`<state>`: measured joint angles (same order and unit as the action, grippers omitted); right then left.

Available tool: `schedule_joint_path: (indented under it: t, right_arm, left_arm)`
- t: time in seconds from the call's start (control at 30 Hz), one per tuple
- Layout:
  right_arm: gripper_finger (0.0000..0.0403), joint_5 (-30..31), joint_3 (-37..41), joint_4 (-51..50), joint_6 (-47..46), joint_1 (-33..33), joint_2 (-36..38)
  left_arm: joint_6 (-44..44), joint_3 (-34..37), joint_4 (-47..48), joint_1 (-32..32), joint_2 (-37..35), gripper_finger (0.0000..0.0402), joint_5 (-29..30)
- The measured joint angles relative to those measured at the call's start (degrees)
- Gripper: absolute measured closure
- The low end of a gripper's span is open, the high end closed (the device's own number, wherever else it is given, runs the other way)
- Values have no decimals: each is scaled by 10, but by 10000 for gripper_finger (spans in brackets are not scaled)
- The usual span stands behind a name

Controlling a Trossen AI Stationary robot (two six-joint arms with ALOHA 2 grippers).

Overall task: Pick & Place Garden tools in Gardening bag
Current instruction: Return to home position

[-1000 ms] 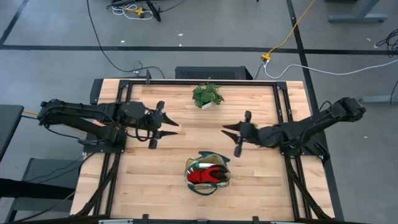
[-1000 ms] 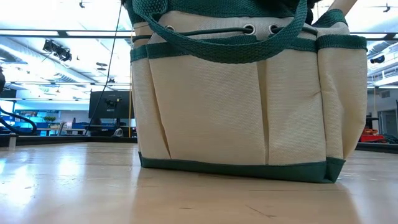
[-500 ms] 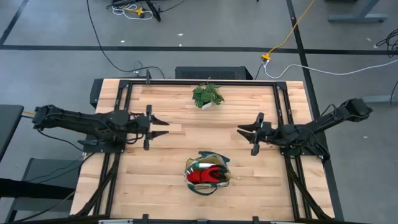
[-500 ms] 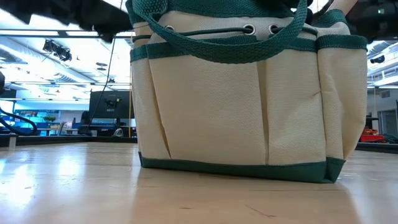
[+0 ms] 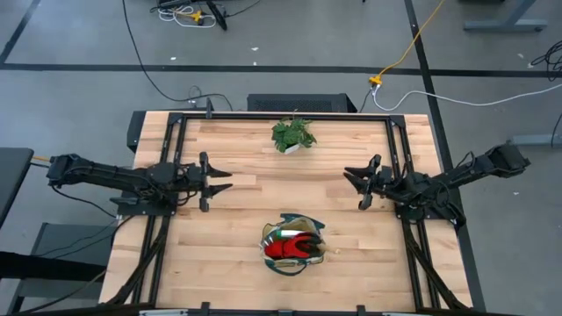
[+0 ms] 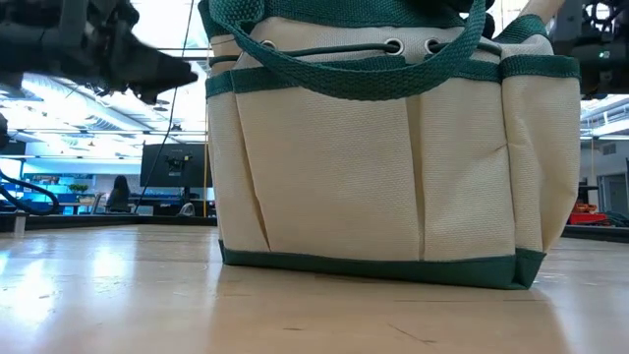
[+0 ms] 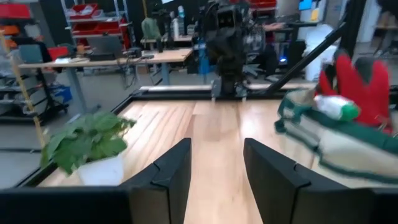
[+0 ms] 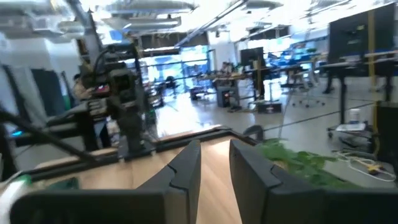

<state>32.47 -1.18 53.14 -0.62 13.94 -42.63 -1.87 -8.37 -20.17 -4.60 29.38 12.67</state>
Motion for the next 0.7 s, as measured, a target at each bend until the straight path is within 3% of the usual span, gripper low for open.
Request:
schedule_joint_path:
  t: [0.27,0.4,0.7]
  right_arm:
    - [319,-26,3,-13,0,-56,23]
    - [319,-82,3,-21,-19,-65,22]
    - [319,-80,3,-50,-34,-65,22]
  left_arm:
    - [-28,13,9,0,-21,248,35]
    - [-29,13,14,0,-21,248,30]
    - [15,13,91,0,-21,248,20]
